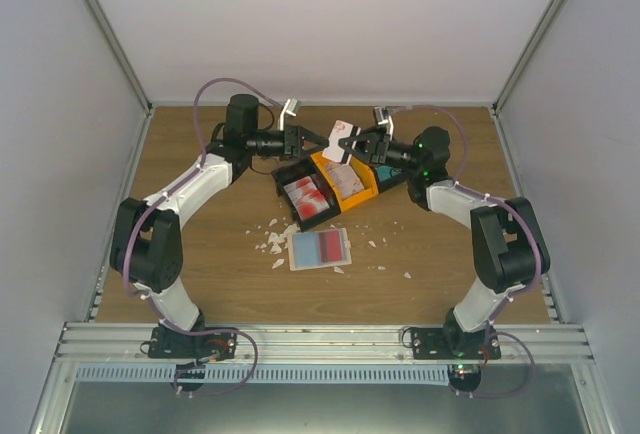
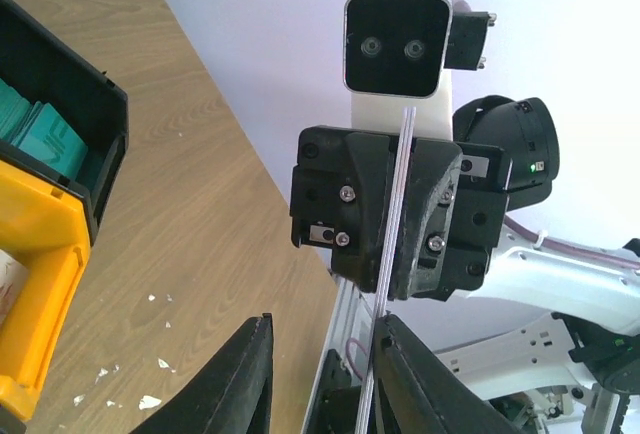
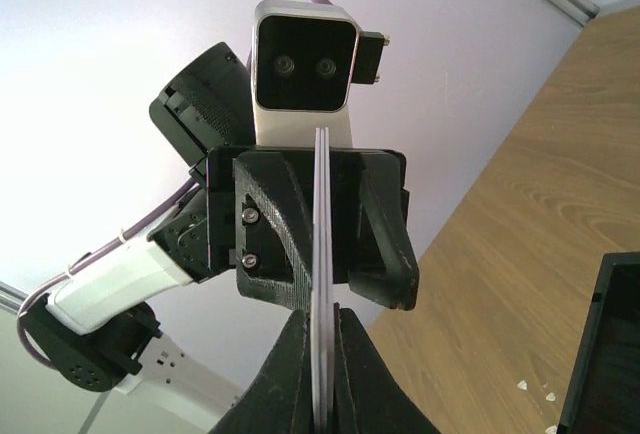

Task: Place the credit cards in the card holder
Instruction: Insert the credit card into the card holder.

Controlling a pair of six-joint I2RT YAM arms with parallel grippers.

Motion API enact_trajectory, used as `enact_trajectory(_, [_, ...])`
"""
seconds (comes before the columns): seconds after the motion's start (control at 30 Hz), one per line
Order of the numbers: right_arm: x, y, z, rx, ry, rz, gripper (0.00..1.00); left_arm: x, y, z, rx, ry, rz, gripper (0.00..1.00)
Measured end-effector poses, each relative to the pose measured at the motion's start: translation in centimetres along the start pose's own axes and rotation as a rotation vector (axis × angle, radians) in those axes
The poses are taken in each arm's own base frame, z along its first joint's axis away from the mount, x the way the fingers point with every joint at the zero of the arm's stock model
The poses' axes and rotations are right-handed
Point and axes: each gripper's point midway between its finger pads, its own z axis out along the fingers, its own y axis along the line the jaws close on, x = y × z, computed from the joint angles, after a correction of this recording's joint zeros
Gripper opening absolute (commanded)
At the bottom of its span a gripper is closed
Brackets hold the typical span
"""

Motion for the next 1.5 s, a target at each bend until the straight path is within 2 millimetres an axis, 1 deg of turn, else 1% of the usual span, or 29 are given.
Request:
enact_trajectory(0.23, [0.4, 0.4, -0.2, -0.021, 0.007, 0.011, 0.01, 0.0, 0.1, -0.9, 0.002, 0.003, 0.022, 0.32])
enact_trajectory(0.37, [0.6, 0.7, -0.2, -0.033, 0.014, 0.009, 0.01, 0.4, 0.1, -0.9, 0.007, 0.018, 0.031, 0.33])
enact_trajectory(0.6, [0.7, 0.9, -0.2, -0.039, 0.020, 0.007, 0.01, 0.8, -0.2, -0.9, 0.019, 0.035, 0.053, 0.41])
enact_trajectory(0.73, [0.7, 0.6, -0.2, -0.033, 0.022, 0.012, 0.01, 0.8, -1.0, -1.2, 0.023, 0.029, 0.068, 0.45])
enact_trajectory(0.9, [0.8, 0.5, -0.2, -0.029, 0.023, 0.016, 0.01, 1.3, -2.1, -1.4, 0.036, 0.032, 0.086, 0.46])
enact_trajectory(0.97, [0.8, 0.5, -0.2, -0.029, 0.023, 0.016, 0.01, 1.6, -2.2, -1.3, 0.041, 0.040, 0.089, 0.44])
enact_trajectory(1.0, [0.8, 0.5, -0.2, -0.029, 0.023, 0.016, 0.01, 1.8, -2.2, -1.2, 0.042, 0.045, 0.088, 0.40])
enact_trajectory(1.1, [0.8, 0.5, -0.2, -0.029, 0.023, 0.016, 0.00, 2.3, -2.2, -0.9, 0.044, 0.059, 0.089, 0.20])
enact_trajectory(1.13, [0.8, 0.5, -0.2, -0.030, 0.023, 0.016, 0.01, 2.4, -2.2, -0.8, 0.044, 0.063, 0.091, 0.15])
enact_trajectory(1.17, [0.8, 0.6, -0.2, -0.030, 0.024, 0.016, 0.00, 2.5, -2.2, -0.7, 0.044, 0.067, 0.090, 0.13])
enact_trajectory(1.3, [0.8, 0.6, -0.3, -0.032, 0.027, 0.020, 0.01, 2.7, -2.0, -0.7, 0.041, 0.072, 0.090, 0.12])
enact_trajectory(1.5, [0.9, 1.1, -0.3, -0.040, 0.028, 0.014, 0.00, 2.7, -2.0, -0.7, 0.040, 0.072, 0.094, 0.14])
